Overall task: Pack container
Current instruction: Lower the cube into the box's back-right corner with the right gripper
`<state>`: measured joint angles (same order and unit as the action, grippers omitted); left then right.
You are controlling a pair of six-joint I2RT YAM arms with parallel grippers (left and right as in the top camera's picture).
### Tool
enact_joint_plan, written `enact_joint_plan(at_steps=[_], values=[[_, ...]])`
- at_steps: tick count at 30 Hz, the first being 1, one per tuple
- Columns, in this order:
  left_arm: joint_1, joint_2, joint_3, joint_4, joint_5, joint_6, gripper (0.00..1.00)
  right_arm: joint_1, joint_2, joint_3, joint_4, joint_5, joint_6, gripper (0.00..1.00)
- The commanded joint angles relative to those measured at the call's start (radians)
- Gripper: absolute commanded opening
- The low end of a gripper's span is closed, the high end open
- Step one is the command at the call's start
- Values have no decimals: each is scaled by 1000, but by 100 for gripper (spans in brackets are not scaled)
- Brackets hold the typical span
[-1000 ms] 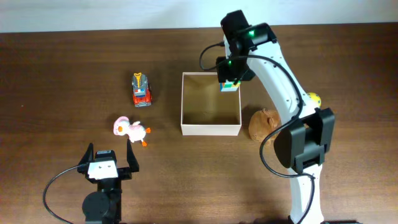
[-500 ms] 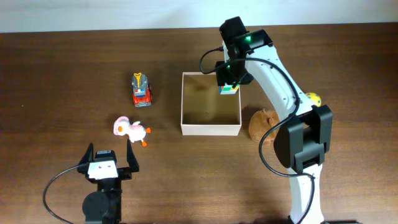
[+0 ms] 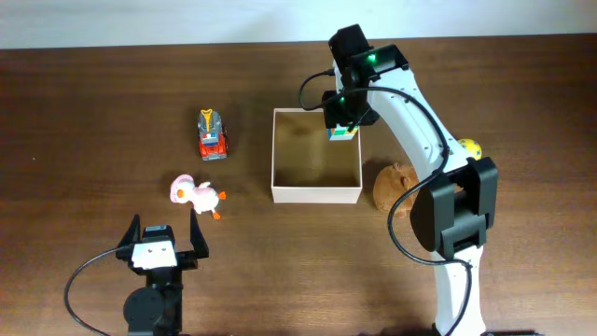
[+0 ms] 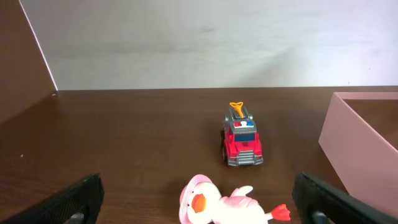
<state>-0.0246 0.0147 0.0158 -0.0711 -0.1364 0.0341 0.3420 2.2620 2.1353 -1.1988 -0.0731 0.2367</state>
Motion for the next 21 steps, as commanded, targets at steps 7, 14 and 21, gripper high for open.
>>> enact_joint_plan(at_steps=[7, 14, 21], values=[[8, -4, -6, 2, -11, 16, 99, 5, 15, -4, 1, 20, 8, 54], [8, -4, -6, 2, -11, 16, 99, 5, 17, -4, -1, 29, 8, 54], [8, -4, -6, 2, -11, 16, 99, 6, 18, -4, -2, 28, 9, 54]])
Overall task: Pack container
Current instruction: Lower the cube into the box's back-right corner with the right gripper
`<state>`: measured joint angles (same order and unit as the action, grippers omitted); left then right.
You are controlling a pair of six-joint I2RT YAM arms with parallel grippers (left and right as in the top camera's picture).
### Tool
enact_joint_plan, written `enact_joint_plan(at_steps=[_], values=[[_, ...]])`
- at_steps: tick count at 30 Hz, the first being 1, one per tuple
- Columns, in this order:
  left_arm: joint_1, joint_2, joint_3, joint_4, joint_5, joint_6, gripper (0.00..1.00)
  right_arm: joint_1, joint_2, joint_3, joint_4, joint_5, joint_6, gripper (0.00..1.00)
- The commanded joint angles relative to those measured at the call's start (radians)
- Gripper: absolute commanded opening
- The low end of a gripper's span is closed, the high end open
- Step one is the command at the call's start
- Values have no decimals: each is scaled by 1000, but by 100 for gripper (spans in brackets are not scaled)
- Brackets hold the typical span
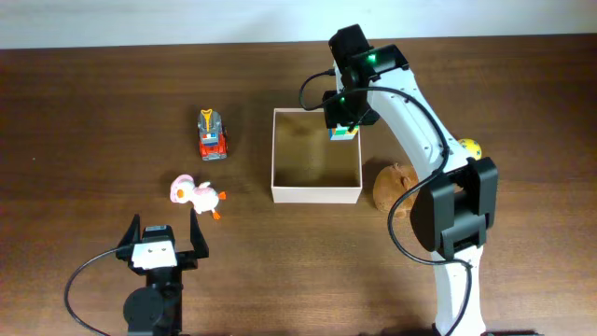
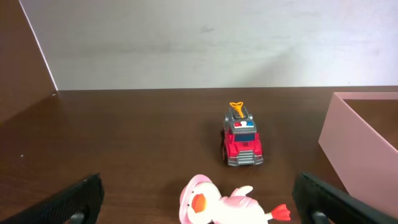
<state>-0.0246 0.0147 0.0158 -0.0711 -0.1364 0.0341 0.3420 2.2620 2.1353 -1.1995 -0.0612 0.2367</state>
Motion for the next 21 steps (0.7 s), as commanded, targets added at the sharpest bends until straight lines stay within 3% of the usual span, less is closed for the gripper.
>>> enact_joint_plan(at_steps=[1, 16, 21], values=[[8, -4, -6, 2, -11, 16, 99, 6, 18, -4, -1, 16, 9, 54], [8, -4, -6, 2, -11, 16, 99, 6, 19, -50, 19, 13, 34, 54], [8, -4, -6, 2, -11, 16, 99, 5, 19, -49, 23, 13, 34, 62]])
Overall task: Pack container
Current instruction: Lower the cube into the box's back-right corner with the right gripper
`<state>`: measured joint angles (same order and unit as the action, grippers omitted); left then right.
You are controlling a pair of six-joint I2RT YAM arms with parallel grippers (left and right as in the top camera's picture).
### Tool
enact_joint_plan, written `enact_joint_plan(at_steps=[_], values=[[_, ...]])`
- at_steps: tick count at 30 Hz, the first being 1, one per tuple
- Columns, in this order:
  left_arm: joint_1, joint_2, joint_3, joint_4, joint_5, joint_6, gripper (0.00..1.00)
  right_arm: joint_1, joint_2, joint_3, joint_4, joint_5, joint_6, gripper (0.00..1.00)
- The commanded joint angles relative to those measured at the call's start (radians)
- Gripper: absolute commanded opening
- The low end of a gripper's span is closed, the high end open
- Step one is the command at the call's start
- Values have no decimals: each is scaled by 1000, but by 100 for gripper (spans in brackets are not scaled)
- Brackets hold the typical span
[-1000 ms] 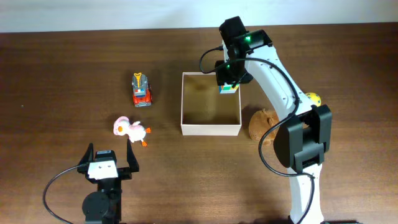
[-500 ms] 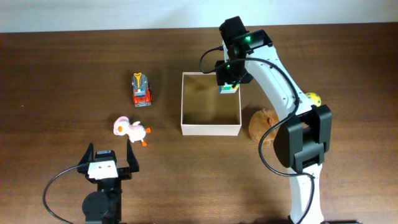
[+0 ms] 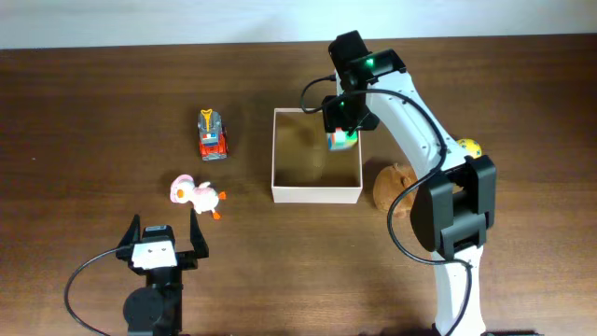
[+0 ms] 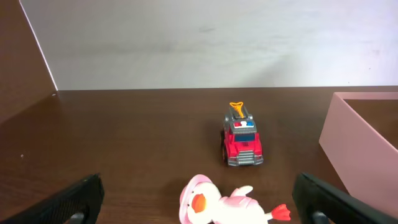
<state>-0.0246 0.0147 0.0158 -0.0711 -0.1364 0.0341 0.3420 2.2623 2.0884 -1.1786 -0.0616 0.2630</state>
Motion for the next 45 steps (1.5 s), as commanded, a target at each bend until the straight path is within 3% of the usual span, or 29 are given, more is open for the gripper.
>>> enact_joint_plan(at_steps=[1, 18, 27, 32, 37, 45], values=[[8, -4, -6, 2, -11, 16, 99, 5, 18, -2, 2, 13, 8, 62], [8, -4, -6, 2, -11, 16, 99, 12, 14, 66, 0, -60, 3, 62], [8, -4, -6, 2, -11, 16, 99, 65, 15, 66, -13, -95, -50, 40], [8, -4, -6, 2, -11, 16, 99, 83, 18, 60, -14, -83, -50, 37], [8, -4, -6, 2, -11, 16, 99, 84, 19, 22, 6, -54, -49, 22], [8, -4, -6, 2, -11, 16, 99, 96, 19, -100, 101, -55, -49, 21]])
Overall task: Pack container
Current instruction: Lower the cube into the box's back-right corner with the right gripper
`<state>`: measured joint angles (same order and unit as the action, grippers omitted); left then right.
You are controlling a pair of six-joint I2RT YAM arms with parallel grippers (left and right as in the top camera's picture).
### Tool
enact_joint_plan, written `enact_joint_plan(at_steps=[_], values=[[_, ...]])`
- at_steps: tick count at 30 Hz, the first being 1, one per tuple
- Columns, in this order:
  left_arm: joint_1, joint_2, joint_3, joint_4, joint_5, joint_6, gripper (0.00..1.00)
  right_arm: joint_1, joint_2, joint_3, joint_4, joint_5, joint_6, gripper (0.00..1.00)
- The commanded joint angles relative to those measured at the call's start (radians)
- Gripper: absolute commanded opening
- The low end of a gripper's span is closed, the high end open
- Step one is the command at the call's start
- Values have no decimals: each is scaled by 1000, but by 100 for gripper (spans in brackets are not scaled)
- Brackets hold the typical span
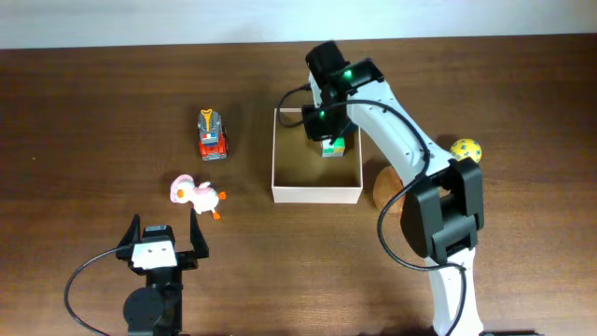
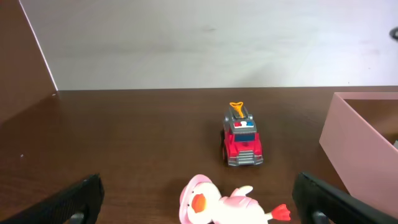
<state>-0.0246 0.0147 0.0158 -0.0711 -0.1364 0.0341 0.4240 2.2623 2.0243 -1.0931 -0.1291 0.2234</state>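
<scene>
The open-topped box (image 1: 274,154) stands mid-table, and its pink wall (image 2: 354,134) shows at the right of the left wrist view. A green and white block (image 1: 333,146) lies inside the box at its far right. My right gripper (image 1: 319,123) hangs over the box's far side just left of the block, open and apart from it. A red toy truck (image 1: 213,135) (image 2: 242,142) and a pink duck (image 1: 196,193) (image 2: 217,202) lie left of the box. My left gripper (image 1: 165,224) (image 2: 199,208) is open near the front edge, with the duck just ahead of it.
A yellow ball (image 1: 466,149) lies right of the box. A brown object (image 1: 384,187) sits by the box's near right corner, partly under the right arm. A pale wall (image 2: 199,43) bounds the table's far side.
My right gripper has moved left over the box's far side. The block it held now lies on the box floor, free of the fingers. The left arm, truck and duck are unchanged.
My right gripper held the block above the box's far right corner at the first two moments. Then it was lower, with the block inside the box. Now the block rests there and the gripper is open to its left. The left arm never moved.
</scene>
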Motion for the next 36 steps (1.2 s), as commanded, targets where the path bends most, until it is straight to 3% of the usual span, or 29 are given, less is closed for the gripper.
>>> enact_joint_plan(at_steps=[1, 36], values=[[8, -4, -6, 2, -11, 16, 99, 16, 19, -48, 31, 13, -9, 21], [8, -4, -6, 2, -11, 16, 99, 22, 21, -115, 141, 55, -28, 18]])
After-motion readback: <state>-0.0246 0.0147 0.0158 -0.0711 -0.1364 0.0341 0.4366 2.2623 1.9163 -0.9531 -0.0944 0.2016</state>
